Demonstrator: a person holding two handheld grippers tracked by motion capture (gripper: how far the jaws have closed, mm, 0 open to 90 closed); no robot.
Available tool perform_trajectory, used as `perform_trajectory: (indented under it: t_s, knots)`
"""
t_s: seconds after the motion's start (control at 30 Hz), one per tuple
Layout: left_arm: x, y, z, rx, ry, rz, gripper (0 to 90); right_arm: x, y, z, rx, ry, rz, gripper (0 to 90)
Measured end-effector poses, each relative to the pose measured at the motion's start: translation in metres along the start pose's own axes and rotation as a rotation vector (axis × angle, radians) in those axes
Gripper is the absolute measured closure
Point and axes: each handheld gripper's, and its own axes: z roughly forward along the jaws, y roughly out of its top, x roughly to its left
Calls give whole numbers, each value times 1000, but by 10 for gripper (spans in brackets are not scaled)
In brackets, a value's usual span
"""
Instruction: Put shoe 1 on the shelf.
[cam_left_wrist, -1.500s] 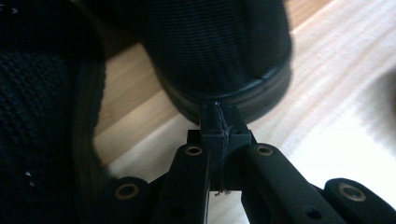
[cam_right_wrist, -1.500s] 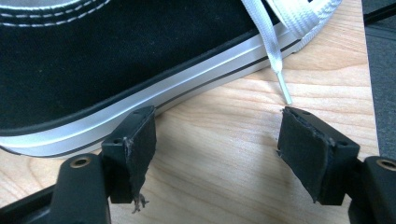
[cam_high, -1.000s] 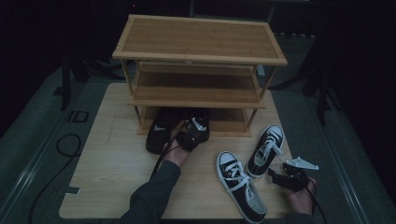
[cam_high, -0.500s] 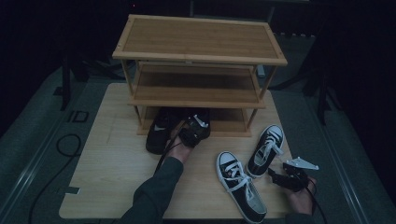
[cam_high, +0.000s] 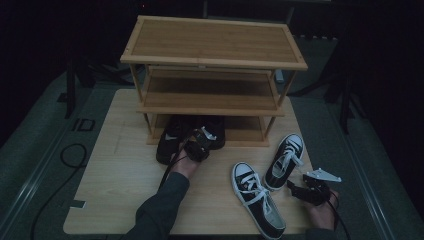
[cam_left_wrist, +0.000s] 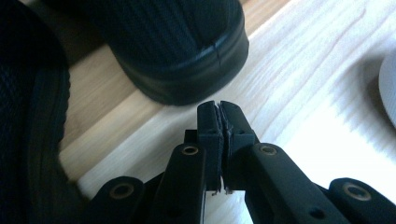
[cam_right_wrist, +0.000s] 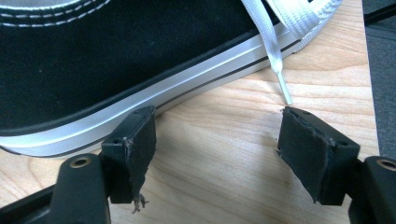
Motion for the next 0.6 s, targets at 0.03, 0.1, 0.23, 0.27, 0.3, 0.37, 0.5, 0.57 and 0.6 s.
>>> perform_trajectory:
  t_s: [0.03,0.1,0.23,0.27,0.3,0.37,0.5,0.57,0.6]
  knots:
    - [1,-3,-1,3,-1,2,879,0,0,0,0,0,0,274]
    - [3,-7,-3,9,-3,7,879,0,0,0,0,0,0,274]
    - [6,-14,-8,8,-11,3,878,0,0,0,0,0,0,274]
    - [6,-16,-9,7,-10,3,878,0,0,0,0,0,0,275]
    - [7,-18,-11,10,-10,10,878,0,0,0,0,0,0,274]
    - [7,-22,-14,15,-11,15,877,0,0,0,0,0,-1,274]
    - [8,-29,-19,11,-17,14,878,0,0,0,0,0,-1,275]
    - [8,-32,-21,12,-22,16,877,0,0,0,0,-1,-1,275]
    - [8,-32,-21,12,-22,16,877,0,0,0,0,-1,-1,275]
